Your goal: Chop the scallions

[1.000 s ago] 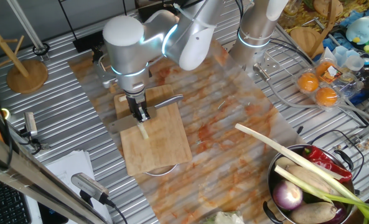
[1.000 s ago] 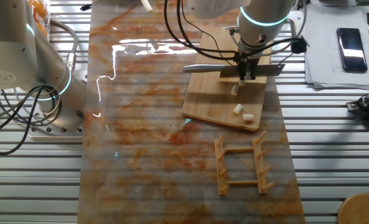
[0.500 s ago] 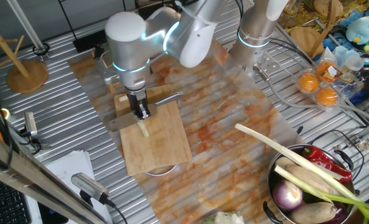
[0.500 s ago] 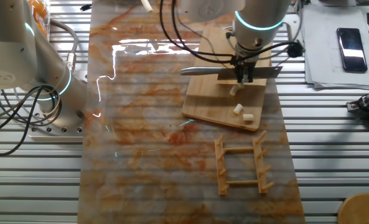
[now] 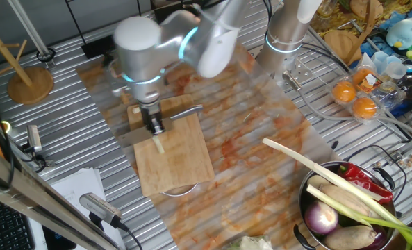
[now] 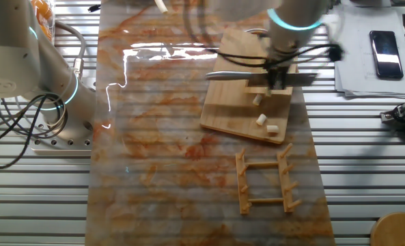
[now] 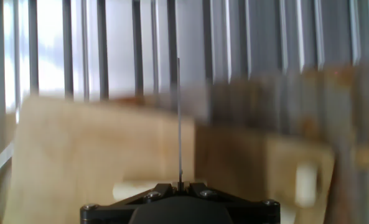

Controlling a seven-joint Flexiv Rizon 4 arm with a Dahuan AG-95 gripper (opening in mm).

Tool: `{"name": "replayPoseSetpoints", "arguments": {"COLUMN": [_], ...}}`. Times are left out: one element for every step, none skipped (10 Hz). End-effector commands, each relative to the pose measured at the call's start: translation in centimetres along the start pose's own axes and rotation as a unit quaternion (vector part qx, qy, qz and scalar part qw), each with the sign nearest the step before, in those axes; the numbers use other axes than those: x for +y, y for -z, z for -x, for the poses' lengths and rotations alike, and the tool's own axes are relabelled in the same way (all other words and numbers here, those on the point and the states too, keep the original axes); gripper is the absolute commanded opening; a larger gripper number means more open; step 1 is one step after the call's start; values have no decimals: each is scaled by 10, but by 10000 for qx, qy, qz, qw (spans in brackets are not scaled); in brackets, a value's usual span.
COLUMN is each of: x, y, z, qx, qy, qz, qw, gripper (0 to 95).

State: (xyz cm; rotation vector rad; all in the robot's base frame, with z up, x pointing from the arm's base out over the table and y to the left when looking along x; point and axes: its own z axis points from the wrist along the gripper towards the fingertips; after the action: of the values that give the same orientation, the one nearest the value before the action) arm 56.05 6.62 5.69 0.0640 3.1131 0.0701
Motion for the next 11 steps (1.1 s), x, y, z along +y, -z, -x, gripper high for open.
{"name": "replayPoseSetpoints", "arguments": {"x": [-3, -3, -2, 1, 3, 2, 3, 4, 4, 1, -1], "y": [-81, -82, -72, -68, -67, -68, -64, -55, -46, -42, -40], "z": [8, 9, 12, 13, 14, 13, 13, 11, 7, 2, -2], "qx": [-73, -19, 13, 12, -1, 7, 21, 68, 43, -32, -55], "qy": [-13, -3, 10, 2, -18, 3, 10, 35, 76, 122, 143], "qz": [-7, -12, 62, 6, 20, -7, -34, -30, -60, -47, -20], "qw": [10000, 10000, 10000, 10000, 10000, 10000, 10000, 10000, 9999, 9999, 9999], "gripper": [0, 0, 0, 0, 0, 0, 0, 0, 0, 0, 0]}}
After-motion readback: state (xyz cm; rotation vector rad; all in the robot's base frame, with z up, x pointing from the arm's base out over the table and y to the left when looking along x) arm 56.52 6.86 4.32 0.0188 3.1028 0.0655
